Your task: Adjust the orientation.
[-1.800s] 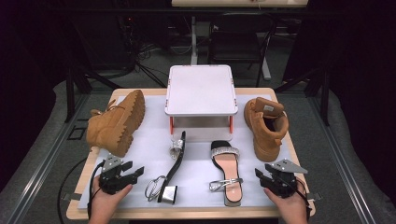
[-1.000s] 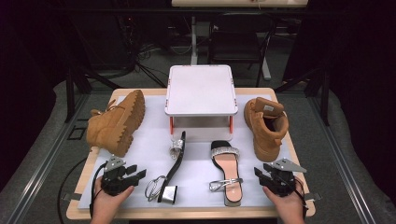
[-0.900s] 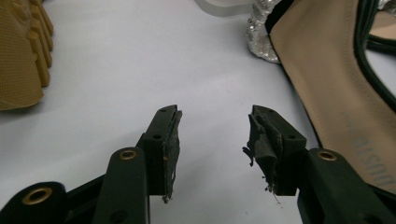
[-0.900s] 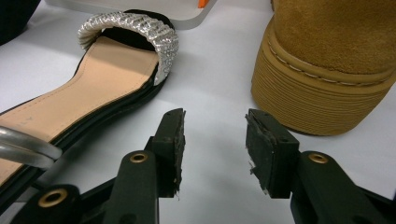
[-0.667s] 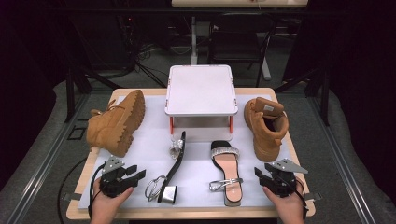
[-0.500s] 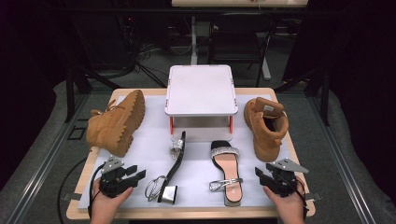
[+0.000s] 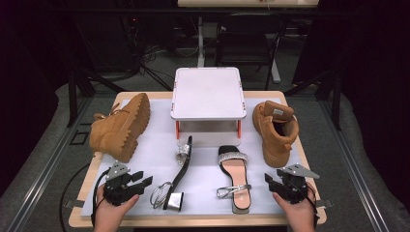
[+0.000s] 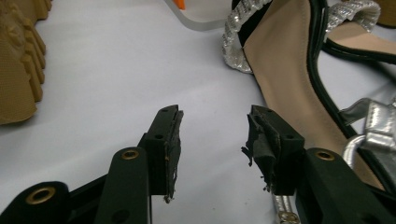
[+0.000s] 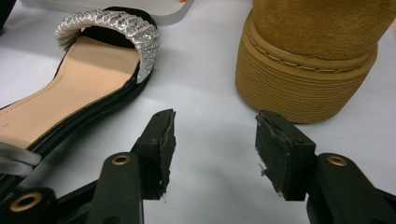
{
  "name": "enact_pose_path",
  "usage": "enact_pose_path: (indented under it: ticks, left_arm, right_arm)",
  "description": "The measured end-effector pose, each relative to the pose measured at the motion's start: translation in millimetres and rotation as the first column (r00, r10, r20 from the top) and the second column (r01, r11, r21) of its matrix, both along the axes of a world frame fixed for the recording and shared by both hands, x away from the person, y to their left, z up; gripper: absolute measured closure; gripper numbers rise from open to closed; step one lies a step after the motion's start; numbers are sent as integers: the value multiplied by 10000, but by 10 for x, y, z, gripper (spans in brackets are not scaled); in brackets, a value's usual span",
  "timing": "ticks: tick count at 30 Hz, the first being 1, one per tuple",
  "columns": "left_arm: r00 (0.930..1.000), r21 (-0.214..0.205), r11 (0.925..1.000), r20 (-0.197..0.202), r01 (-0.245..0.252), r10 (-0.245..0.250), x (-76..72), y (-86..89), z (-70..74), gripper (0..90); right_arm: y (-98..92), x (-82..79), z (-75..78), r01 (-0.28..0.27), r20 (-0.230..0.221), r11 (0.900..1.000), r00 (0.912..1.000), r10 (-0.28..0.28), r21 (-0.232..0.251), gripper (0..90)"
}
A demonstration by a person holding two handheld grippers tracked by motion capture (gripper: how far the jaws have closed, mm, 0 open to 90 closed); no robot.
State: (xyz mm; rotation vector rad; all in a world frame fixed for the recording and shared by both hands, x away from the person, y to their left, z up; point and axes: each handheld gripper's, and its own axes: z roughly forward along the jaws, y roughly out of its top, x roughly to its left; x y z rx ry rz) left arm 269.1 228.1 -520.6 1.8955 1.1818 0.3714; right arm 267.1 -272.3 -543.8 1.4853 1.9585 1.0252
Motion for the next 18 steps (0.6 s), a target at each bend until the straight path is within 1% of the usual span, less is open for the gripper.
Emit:
enact_pose_path:
  ticks: [2,4,6,7,8,9,11,14,15,16,18]
  left_arm:
    - [10000,25,10000,25,82,-82,-5,-26,50,535]
    - [9997,24,9997,-68,243,-243,-4,-42,91,535]
    - [9996,-52,9996,-83,283,-283,-6,-59,107,535]
    - [9989,-123,9989,-152,447,-449,-18,-97,149,535]
    - [9989,-123,9989,-152,447,-449,-18,-97,149,535]
    - [9981,-153,9981,-90,602,-604,-34,-148,190,535]
    - [9973,-231,9971,5,730,-730,-46,-199,237,535]
    - [9967,-209,9965,158,805,-802,-67,-275,309,532]
    - [9956,-199,9955,141,927,-925,-74,-297,333,531]
    - [9947,-244,9945,172,1014,-1010,-83,-323,351,531]
    - [9945,-241,9944,222,1031,-1026,-91,-344,361,527]
  right_arm:
    - [1,-1,2,23,1,10000,10000,-23,-33,474]
    - [-1,-4,5,42,-3,10000,10000,-42,-34,474]
    - [-3,-7,9,67,-8,10000,10000,-67,-54,474]
    - [-3,-8,11,67,14,10000,10000,-67,-26,474]
    - [-2,-8,12,69,34,10000,10000,-69,1,474]
    - [-3,-9,15,66,27,10000,10000,-65,-15,474]
    - [-3,-9,13,80,38,10000,10000,-80,20,474]
    - [-5,-9,12,101,34,9999,9999,-101,31,472]
    - [-6,-9,13,102,43,9999,9999,-102,65,472]
    - [-8,-10,14,109,51,9999,9999,-109,90,472]
    - [-12,-12,17,117,48,9999,9999,-117,96,472]
